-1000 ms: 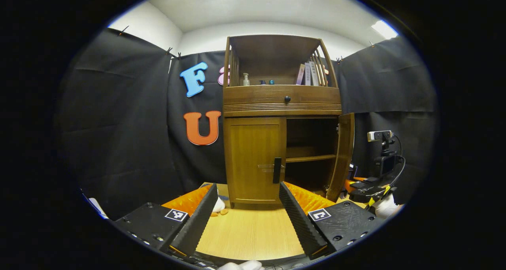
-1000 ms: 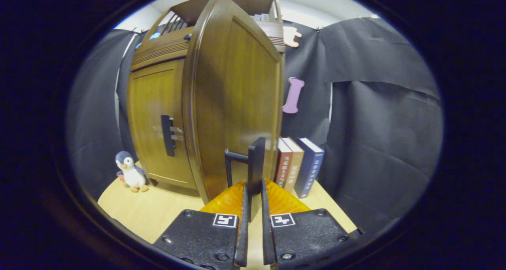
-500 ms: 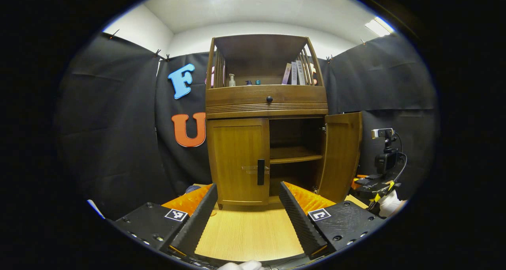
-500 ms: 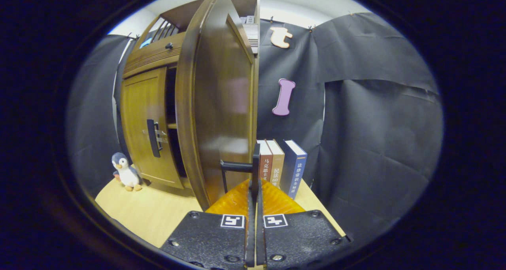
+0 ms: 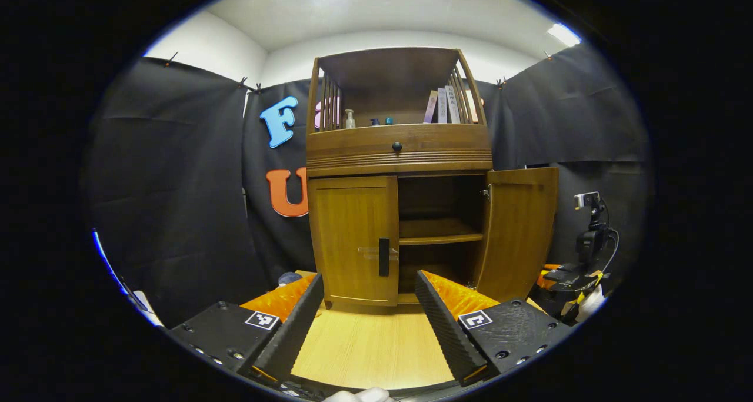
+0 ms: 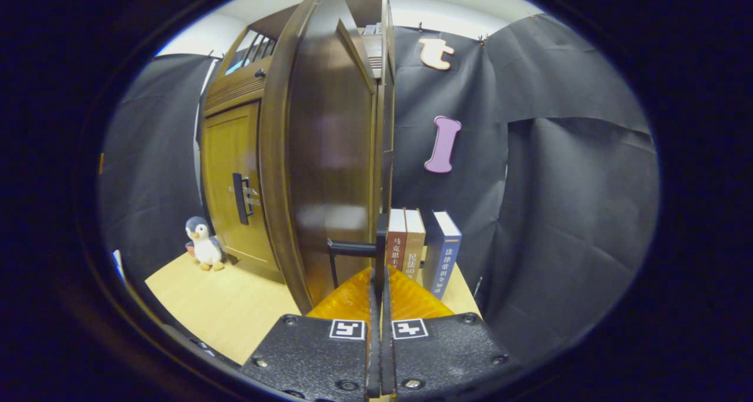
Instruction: Open the right door of the double-door shoe cabinet with the right hand, and open the left door with the left hand.
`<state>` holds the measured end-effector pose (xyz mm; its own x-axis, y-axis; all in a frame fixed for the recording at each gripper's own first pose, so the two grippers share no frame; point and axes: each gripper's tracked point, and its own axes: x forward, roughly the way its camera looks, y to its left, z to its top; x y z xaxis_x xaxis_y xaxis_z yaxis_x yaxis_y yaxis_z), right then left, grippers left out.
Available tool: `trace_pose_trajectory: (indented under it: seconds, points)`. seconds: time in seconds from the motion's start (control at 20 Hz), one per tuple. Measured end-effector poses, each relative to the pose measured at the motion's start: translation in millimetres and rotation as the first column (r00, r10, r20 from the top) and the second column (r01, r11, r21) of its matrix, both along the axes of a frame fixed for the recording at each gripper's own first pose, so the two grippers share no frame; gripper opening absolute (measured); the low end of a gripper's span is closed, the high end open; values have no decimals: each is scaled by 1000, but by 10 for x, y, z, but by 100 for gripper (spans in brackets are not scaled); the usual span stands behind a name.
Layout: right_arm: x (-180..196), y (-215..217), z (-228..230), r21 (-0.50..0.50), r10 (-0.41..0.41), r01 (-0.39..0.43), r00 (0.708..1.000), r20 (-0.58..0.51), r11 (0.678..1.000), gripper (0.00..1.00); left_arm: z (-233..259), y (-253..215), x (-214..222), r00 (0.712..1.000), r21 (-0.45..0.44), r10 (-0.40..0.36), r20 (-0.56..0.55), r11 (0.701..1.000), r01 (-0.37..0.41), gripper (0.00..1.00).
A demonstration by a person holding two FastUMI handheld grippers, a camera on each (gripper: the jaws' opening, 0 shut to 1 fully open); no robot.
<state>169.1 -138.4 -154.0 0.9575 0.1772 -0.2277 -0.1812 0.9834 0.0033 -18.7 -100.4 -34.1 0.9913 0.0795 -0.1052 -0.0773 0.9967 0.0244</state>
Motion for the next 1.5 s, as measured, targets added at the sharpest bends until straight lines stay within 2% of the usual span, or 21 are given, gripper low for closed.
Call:
trace_pose_trajectory:
  seconds: [0.3, 0.55, 0.6, 0.65, 0.7, 0.75, 0.8, 0.85, 0.9, 0.95, 1.05, 1.2, 1.4, 1.45, 1.5]
  points:
    - [55, -165, 4, 16, 69, -69, 998, -12, 998, 4, -38, -88, -30, 1000, -7, 27, -1, 1000, -27, 95]
    - [64, -165, 12, 27, 63, -62, 997, -34, 998, 9, -72, -28, -13, 1000, -10, 18, -3, 1000, -18, 95]
    - [66, -200, 14, 32, 45, -44, 998, -37, 999, 13, -74, -6, 2, 1000, -9, 11, -3, 1000, -11, 95]
    - [36, -236, 4, 41, 32, -31, 999, -39, 999, 16, -66, 21, 13, 1000, -8, 4, 0, 1000, -4, 100]
    - [-11, -289, 4, 45, 11, -9, 999, -36, 999, 30, -64, 55, 24, 1000, -7, -1, 0, 1000, 1, 95]
    - [-79, -351, 32, 40, -7, 9, 1000, -28, 999, 44, -74, 99, 38, 1000, -7, -7, 0, 1000, 7, 95]
    - [-158, -406, 56, 21, -25, 26, 999, -20, 999, 52, -69, 136, 55, 1000, -6, -13, 1, 1000, 13, 95]
    - [-247, -436, 78, -3, -35, 35, 999, -9, 999, 55, -69, 195, 84, 1000, -4, -17, 4, 1000, 17, 95]
    - [-344, -465, 130, -25, -54, 54, 998, 7, 998, 67, -73, 243, 112, 1000, -1, -23, 8, 1000, 23, 100]
    - [-418, -488, 188, -42, -77, 78, 997, 22, 996, 73, -78, 290, 156, 1000, 2, -29, 10, 1000, 29, 94]
    - [-618, -449, 347, -39, -125, 127, 991, 49, 991, 81, -127, 395, 259, 999, 5, -42, 5, 999, 42, 95]
    - [-875, -274, 547, -15, -182, 184, 981, 73, 983, 100, -212, 531, 437, 998, 6, -66, 1, 998, 66, 95]
    - [-1152, 82, 667, 14, -252, 252, 964, 79, 968, 100, -284, 742, 661, 996, 20, -87, 15, 996, 87, 95]
    - [-1195, 208, 717, 35, -254, 251, 963, 88, 967, 100, -310, 779, 706, 996, 19, -94, 13, 995, 94, 100]
    - [-1243, 324, 749, 50, -252, 248, 963, 93, 967, 100, -345, 798, 747, 995, 16, -101, 9, 995, 101, 95]
